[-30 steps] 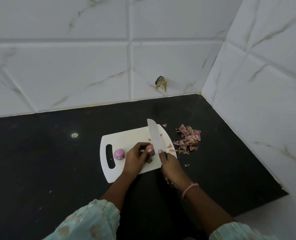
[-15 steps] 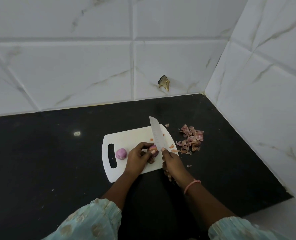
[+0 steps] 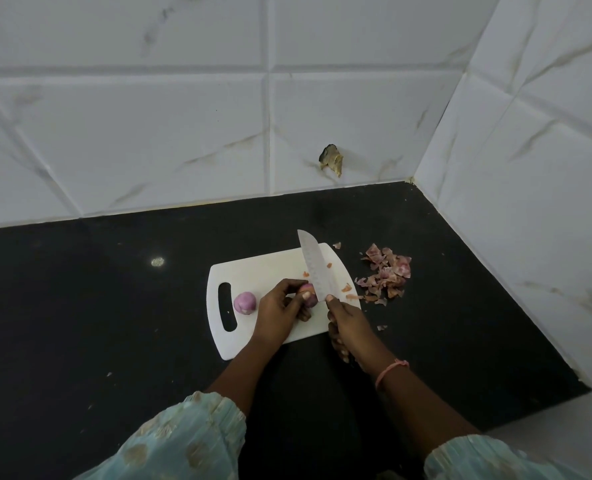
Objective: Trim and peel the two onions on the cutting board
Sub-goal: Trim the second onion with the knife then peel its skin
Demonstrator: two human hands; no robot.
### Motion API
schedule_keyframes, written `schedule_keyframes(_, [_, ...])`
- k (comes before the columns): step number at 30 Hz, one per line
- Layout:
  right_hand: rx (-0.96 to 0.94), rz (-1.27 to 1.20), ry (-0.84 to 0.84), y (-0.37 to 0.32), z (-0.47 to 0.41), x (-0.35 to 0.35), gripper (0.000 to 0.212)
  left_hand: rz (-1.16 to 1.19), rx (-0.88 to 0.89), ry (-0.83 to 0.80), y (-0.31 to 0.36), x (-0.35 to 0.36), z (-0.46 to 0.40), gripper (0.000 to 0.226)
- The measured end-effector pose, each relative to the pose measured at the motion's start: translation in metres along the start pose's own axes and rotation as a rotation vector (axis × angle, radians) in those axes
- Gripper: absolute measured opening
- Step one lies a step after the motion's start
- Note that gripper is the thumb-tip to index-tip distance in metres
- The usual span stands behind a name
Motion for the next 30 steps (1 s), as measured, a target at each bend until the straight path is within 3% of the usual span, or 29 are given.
schedule_keyframes(15, [-0.041, 0.009, -0.048, -0.005, 0.005, 0.003, 0.044, 0.035, -0.009, 0.013, 0.002, 0.002, 0.003, 0.014])
schedule_keyframes(20, [-0.010, -0.146, 0.103, 0.001, 0.004, -0.007, 0.045, 0.034, 0.010, 0.017, 0.002, -0.003, 0.003, 0.023])
schedule_keyframes(22, [-0.036, -0.072, 0.185, 0.002, 0.008, -0.004, 0.045, 0.027, 0.018, -0.001, 0.003, -0.001, 0.004, 0.026])
schedule_keyframes(26, [-0.212, 0.311, 0.308, -0.001, 0.019, 0.003, 0.034, 0.074, 0.013, -0.006, 0.004, 0.000, 0.004, 0.027])
schedule_keyframes(30, [-0.251, 0.429, 0.345, -0.003, 0.022, 0.007, 0.032, 0.087, 0.004, 0.016, 0.003, 0.000, 0.004, 0.023])
Point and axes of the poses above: each hand's wrist, its own z-axis away from the middle knuckle, its own x-axis out of the palm, y = z × x, the point moved 5 cm from there along -z, towards the middle knuckle, and after that the axes turned 10 degrees about z, right-handed, at the moved point
